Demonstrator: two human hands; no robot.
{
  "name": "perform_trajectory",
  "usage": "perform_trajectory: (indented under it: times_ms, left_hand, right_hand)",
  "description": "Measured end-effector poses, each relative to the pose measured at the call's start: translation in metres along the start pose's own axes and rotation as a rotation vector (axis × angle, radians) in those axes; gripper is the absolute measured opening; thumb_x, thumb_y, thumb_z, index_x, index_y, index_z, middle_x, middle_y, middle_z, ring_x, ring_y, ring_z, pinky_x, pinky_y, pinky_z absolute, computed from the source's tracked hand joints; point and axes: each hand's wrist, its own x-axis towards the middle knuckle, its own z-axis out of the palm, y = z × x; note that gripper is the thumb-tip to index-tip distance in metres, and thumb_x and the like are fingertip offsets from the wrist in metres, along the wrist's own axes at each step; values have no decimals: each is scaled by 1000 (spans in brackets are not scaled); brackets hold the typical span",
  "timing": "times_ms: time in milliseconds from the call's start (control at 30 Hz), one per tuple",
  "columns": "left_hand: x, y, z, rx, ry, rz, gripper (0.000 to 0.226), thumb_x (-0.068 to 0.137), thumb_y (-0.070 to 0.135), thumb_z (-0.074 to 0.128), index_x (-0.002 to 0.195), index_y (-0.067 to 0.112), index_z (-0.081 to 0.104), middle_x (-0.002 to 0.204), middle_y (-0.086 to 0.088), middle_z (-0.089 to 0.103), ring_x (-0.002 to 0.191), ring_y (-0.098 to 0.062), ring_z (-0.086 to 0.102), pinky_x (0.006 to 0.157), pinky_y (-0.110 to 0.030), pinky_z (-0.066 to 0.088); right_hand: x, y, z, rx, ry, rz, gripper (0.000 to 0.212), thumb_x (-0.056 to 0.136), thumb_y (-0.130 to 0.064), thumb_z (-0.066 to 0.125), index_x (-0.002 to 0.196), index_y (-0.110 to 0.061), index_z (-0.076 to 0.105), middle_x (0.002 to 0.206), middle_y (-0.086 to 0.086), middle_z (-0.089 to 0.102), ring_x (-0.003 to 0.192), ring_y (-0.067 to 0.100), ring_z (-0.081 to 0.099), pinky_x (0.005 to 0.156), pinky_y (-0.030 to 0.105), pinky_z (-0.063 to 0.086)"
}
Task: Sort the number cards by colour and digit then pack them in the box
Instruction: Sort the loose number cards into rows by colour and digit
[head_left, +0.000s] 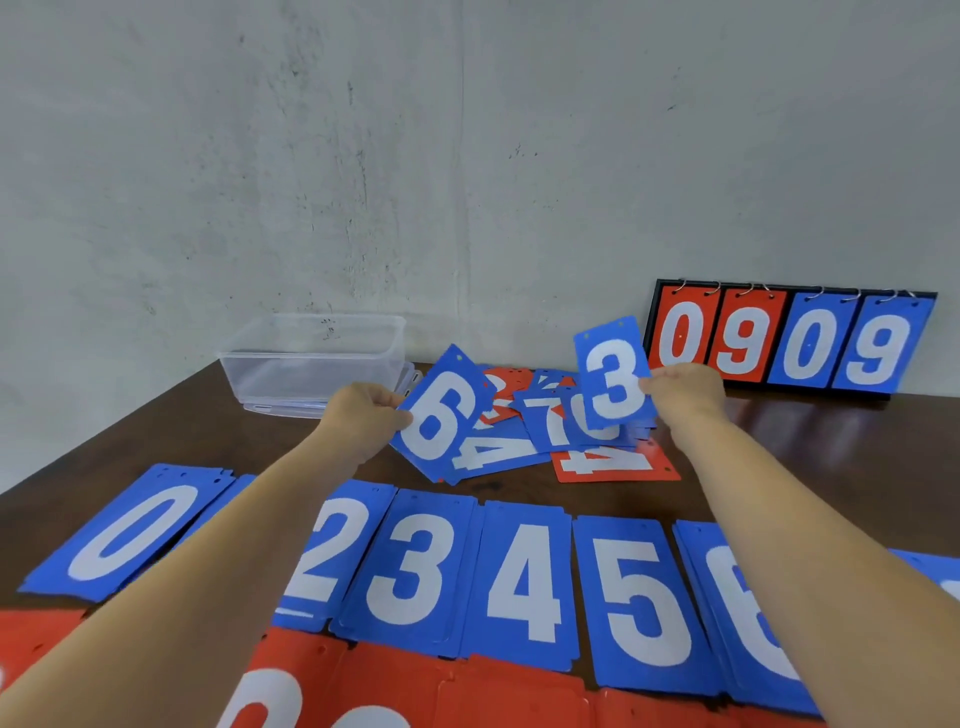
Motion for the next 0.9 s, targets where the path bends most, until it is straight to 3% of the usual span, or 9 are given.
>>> perform_trajectory:
  times_ms: [100,267,367,433,500,567,733,833,900]
  left_hand:
    - [-15,1,-11,-31,26,1,10,88,8,65,79,12,64,73,-5,66,67,-19,62,62,-27,52]
    - [-44,-3,-29,-75,69,28,12,88,4,63,79,13,61,76,-8,67,63,-18,62,58,-26,51]
    - [-59,-9,-45,-132,81,28,10,89,3,62,83,10,62,79,-11,68,63,-21,64,55,-26,55]
    - [-65,-17,-55,-180,82,23,6,90,3,61,90,8,62,84,-12,69,66,-21,66,53,-23,57]
    - [-70,-25,-64,-221,67,13,11,90,3,62,100,7,64,92,-13,71,76,-24,69,63,-27,60]
    - [-74,-34,-72,-230,58,1,13,89,4,63,99,12,66,96,-9,72,80,-22,68,71,-31,57]
    - [-87,-55,-93,-290,6,-42,18,89,0,62,93,17,67,100,-7,71,87,-19,67,67,-27,52]
    - [-97,-68,-104,-298,-28,-46,21,89,0,62,107,10,66,104,-9,71,92,-22,68,69,-28,54]
    - [-103,-75,-109,-310,-46,-43,23,89,1,63,110,8,65,104,-10,71,92,-22,68,74,-32,56]
  right_hand:
    - [-7,-9,-2,39,-33,28,12,88,-15,69,91,-6,62,105,15,66,101,31,64,87,46,55]
    - [-27,-21,-4,-32,-115,-17,31,89,-19,68,109,4,61,103,17,68,94,28,66,86,43,56]
    - [-56,-31,-9,1,-173,-42,27,89,-9,65,112,7,61,89,16,64,71,20,58,70,30,51]
    - [-82,-36,-11,73,-242,-27,27,87,-3,66,113,6,62,91,18,64,62,16,53,59,24,46]
    - [-109,-39,-7,120,-320,-12,30,85,0,68,115,1,63,89,14,65,61,14,54,54,22,45]
    - [-135,-39,2,132,-392,3,36,84,0,69,119,-2,61,84,6,63,62,14,55,56,22,48]
    - [-195,-32,32,50,-500,22,39,84,-3,70,122,-3,61,94,4,61,67,14,59,60,22,51]
    - [-219,-25,46,-13,-478,16,38,84,-5,72,120,-5,61,100,7,63,64,14,59,56,22,49]
    - [-229,-20,53,-118,-404,-41,37,83,-7,73,118,-7,61,105,8,64,66,16,60,61,27,53]
